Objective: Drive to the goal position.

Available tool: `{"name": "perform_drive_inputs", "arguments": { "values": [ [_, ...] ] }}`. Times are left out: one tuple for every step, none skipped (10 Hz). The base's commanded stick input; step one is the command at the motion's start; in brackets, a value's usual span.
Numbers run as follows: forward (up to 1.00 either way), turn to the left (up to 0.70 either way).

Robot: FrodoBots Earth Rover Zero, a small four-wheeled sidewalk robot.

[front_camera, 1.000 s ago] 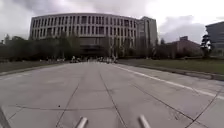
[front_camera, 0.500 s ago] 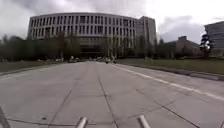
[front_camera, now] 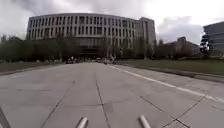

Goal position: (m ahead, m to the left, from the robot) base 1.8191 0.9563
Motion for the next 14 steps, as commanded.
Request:
{"name": "perform_drive_inputs", "arguments": {
  "values": [
    [0.7, 0.01],
    [0.7, 0.01],
    [0.7, 0.01],
    [0.7, 0.01],
    [0.7, 0.01],
    [0.7, 0.01],
    [0.7, 0.01],
    [0.7, 0.01],
    [0.7, 0.01],
    [0.7, 0.01],
    [0.7, 0.01],
    [0.7, 0.01],
    [0.7, 0.01],
    [0.7, 0.01]
  ]
}}
